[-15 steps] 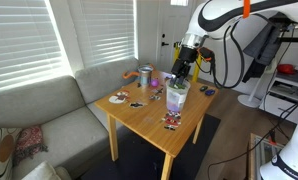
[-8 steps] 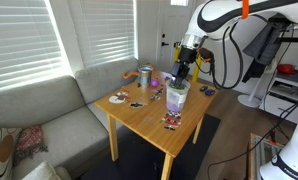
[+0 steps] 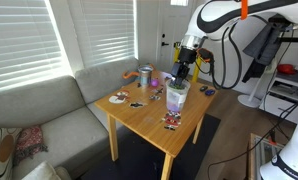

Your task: Remove the sachets from the plastic cup and put them on the table

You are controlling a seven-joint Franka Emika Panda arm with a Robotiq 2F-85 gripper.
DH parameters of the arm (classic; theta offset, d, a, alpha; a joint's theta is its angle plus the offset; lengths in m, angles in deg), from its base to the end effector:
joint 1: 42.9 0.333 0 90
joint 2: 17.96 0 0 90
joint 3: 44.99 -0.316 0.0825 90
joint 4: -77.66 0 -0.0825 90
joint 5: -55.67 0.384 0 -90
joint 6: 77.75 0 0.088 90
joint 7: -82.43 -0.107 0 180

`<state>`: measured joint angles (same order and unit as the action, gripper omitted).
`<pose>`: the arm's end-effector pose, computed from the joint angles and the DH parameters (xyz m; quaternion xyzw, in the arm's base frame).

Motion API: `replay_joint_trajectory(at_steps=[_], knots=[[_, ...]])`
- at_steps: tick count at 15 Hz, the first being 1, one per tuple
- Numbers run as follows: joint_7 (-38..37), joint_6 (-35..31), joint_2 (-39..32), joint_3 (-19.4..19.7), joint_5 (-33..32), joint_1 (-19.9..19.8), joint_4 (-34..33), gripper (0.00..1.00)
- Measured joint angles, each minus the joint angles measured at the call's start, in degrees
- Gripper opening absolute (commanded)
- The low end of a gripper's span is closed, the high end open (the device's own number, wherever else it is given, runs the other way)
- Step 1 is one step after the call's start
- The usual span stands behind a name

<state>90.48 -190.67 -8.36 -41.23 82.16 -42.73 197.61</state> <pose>0.5132 -0.0049 0.5056 -0.9746 0.0463 -0.0431 0.2150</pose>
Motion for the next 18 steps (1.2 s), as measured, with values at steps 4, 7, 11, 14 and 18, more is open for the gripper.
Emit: replay_joint_trajectory(at_steps=[4, 7, 11, 14, 18], knots=[[-0.1, -0.1, -0.4, 0.0, 0.0, -0.1, 0.0, 0.7], [-0.2, -0.1, -0.5, 0.0, 0.0, -0.1, -0.1, 0.68], [-0.6, -0.1, -0.6, 0.0, 0.0, -0.2, -0.2, 0.66], [-0.9, -0.1, -0.7, 0.0, -0.1, -0.2, -0.2, 0.67], [-1.7, -0.1, -0.9, 0.0, -0.3, -0.2, -0.5, 0.66]])
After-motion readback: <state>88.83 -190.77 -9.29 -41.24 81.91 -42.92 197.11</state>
